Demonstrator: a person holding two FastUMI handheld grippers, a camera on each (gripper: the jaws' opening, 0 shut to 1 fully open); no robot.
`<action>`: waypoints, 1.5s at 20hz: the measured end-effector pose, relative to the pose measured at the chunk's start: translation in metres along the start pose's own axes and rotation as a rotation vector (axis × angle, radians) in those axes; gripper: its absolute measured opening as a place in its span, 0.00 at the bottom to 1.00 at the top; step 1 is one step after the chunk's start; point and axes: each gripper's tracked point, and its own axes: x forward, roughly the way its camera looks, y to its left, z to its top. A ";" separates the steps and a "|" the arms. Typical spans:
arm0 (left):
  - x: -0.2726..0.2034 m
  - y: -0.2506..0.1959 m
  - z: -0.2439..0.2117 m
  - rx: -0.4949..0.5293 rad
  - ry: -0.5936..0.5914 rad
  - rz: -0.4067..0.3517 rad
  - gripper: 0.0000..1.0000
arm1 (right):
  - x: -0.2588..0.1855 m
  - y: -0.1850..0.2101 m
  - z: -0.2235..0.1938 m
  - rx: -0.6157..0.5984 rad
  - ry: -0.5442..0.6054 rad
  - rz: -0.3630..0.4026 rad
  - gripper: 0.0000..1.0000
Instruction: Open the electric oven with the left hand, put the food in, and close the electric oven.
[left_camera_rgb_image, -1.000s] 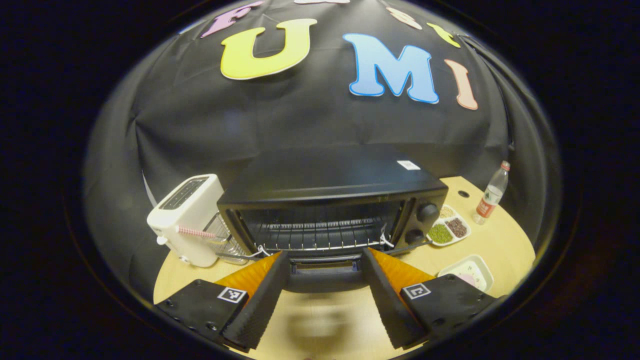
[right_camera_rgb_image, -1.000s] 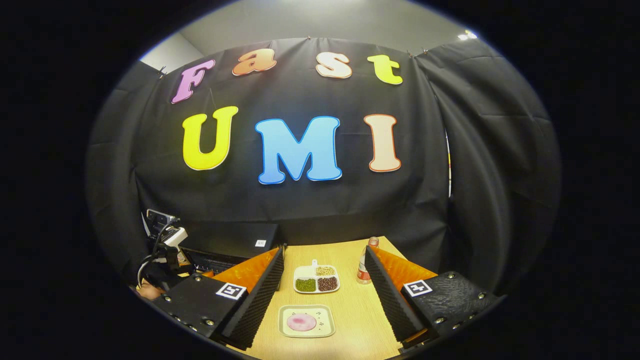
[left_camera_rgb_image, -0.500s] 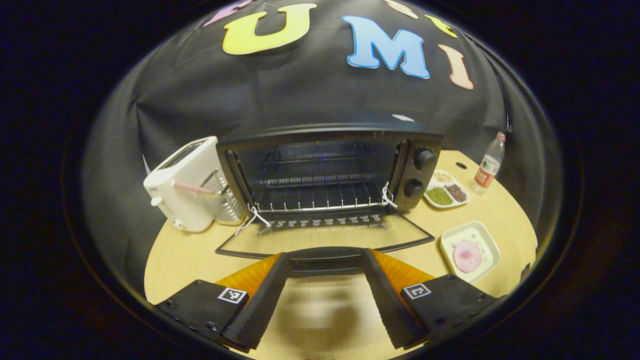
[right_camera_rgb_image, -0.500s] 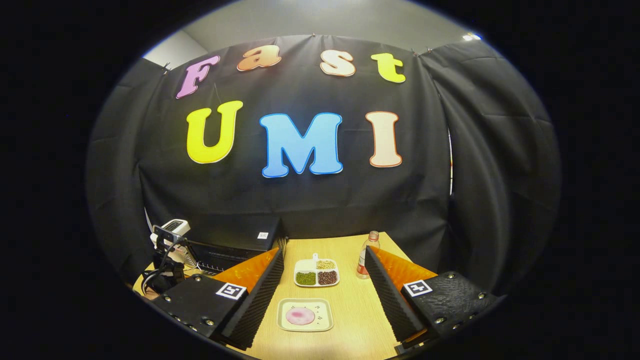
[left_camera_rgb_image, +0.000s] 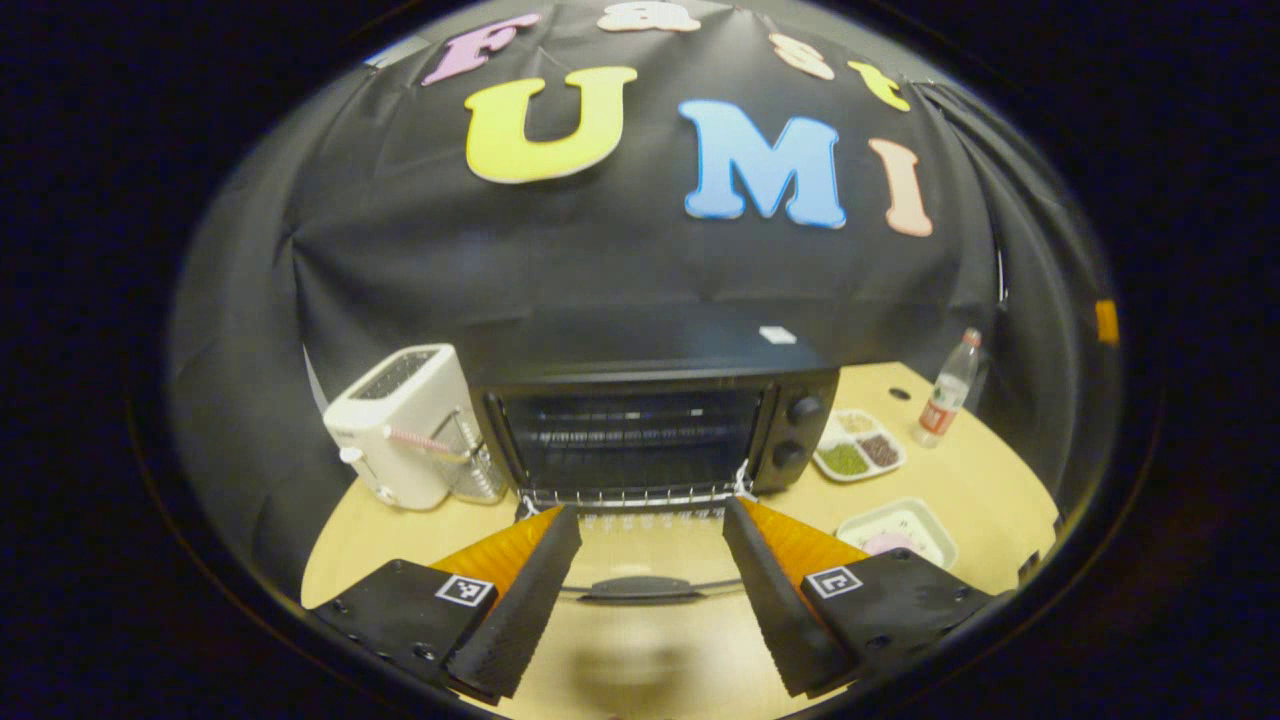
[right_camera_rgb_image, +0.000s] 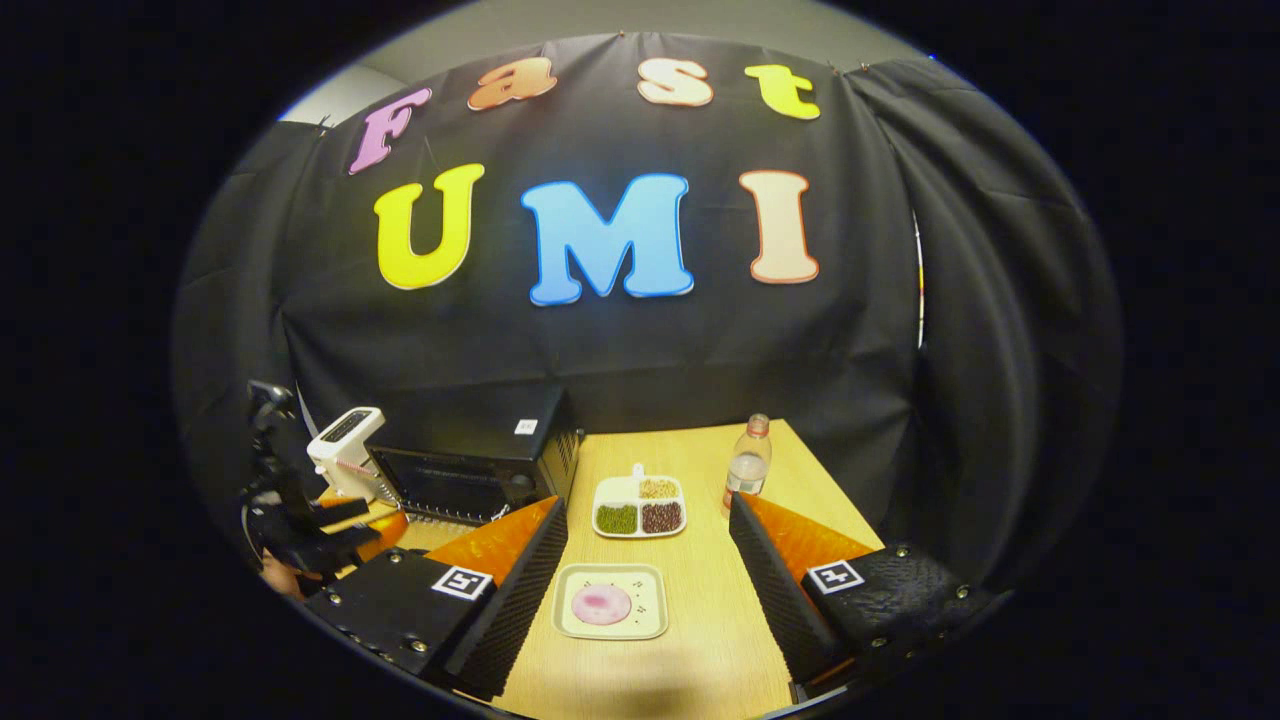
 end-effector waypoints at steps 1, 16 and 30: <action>-0.011 -0.001 0.021 -0.004 -0.047 0.002 1.00 | 0.010 -0.002 -0.012 0.007 0.053 0.021 0.99; -0.149 0.040 0.100 -0.025 -0.263 0.129 1.00 | 0.122 -0.037 -0.181 0.158 0.729 0.054 0.99; -0.159 0.077 0.061 -0.072 -0.181 0.212 0.91 | 0.173 -0.048 -0.242 -0.016 0.923 -0.076 0.99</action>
